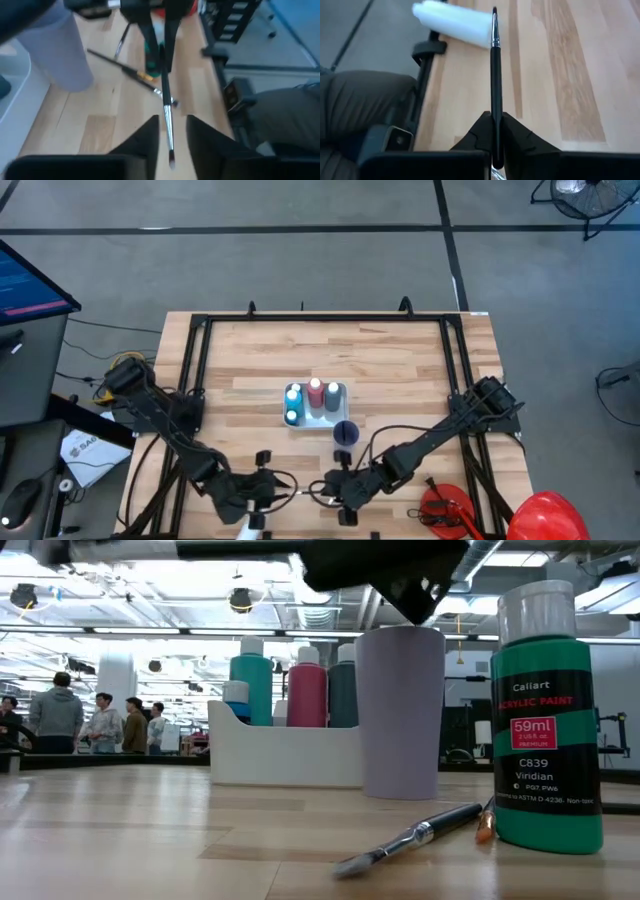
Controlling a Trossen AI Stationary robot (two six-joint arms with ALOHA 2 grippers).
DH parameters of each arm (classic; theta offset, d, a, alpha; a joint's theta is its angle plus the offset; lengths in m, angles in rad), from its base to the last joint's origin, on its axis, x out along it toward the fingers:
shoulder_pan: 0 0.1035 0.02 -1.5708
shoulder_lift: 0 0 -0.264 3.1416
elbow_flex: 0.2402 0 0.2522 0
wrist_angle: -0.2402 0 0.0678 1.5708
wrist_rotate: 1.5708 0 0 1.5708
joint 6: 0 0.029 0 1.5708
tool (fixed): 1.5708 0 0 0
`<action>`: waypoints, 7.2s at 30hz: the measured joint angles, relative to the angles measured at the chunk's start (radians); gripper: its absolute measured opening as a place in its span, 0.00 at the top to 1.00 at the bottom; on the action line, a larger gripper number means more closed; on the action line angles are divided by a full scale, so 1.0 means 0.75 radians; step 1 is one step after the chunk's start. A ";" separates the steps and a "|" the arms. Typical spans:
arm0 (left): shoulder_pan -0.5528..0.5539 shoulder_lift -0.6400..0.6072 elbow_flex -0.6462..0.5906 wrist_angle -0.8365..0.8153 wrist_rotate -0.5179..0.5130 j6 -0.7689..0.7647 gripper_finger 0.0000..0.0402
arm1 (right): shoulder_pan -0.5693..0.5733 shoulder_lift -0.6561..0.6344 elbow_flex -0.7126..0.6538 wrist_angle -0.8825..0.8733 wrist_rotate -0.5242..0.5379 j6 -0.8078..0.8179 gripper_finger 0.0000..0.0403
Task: Pick & Place Paint Supplies
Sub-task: Put the silver paintbrush into the blue cup
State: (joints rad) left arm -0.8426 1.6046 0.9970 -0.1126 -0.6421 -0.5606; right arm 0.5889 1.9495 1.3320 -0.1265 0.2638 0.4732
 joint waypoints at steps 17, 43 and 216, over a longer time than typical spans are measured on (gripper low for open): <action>-0.534 -0.206 -0.137 0.016 -1.237 0.107 0.46 | 0.048 -0.010 0.000 0.586 0.249 -0.323 0.98; -0.065 0.068 -0.360 0.827 -0.766 0.176 0.47 | 0.071 -0.008 -0.042 1.227 0.241 -0.643 0.98; 0.213 -0.209 -0.398 1.297 0.143 0.772 0.07 | -0.041 -0.300 -0.844 1.177 0.998 -0.150 0.85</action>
State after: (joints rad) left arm -0.6830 1.4479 0.6983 0.8604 -0.5346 0.0181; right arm 0.5582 1.7243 0.6987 0.7561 1.0120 0.3610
